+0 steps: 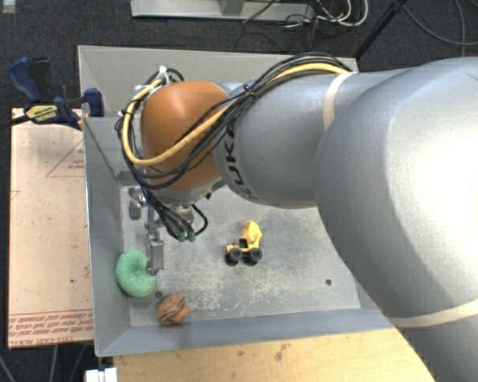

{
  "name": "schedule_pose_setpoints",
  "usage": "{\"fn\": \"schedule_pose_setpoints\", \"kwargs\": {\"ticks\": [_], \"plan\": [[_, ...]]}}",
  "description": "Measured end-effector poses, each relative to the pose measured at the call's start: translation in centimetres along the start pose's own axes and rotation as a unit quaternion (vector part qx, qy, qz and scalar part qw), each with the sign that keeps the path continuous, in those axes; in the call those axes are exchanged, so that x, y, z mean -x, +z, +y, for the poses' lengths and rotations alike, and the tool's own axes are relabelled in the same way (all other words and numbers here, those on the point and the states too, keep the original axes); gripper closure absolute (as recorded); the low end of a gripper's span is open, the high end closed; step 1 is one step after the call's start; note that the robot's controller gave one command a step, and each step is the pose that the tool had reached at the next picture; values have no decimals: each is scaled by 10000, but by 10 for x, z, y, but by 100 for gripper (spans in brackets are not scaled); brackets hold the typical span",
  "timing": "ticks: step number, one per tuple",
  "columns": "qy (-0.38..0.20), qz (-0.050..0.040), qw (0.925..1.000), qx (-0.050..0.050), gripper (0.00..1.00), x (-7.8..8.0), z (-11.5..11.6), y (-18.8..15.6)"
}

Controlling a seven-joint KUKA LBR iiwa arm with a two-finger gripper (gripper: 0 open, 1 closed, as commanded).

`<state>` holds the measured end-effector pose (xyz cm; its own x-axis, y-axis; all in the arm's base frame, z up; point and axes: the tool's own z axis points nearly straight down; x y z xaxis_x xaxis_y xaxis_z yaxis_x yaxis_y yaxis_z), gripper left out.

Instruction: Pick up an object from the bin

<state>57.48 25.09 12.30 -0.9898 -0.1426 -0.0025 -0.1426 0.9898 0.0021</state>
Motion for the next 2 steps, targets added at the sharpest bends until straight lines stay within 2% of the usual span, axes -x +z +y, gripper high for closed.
{"fn": "schedule_pose_setpoints", "kwargs": {"ticks": [1,2], "plan": [[299,-8,9996,0,0,-13,0,23],[642,18,9979,1,0,-13,-17,48]]}}
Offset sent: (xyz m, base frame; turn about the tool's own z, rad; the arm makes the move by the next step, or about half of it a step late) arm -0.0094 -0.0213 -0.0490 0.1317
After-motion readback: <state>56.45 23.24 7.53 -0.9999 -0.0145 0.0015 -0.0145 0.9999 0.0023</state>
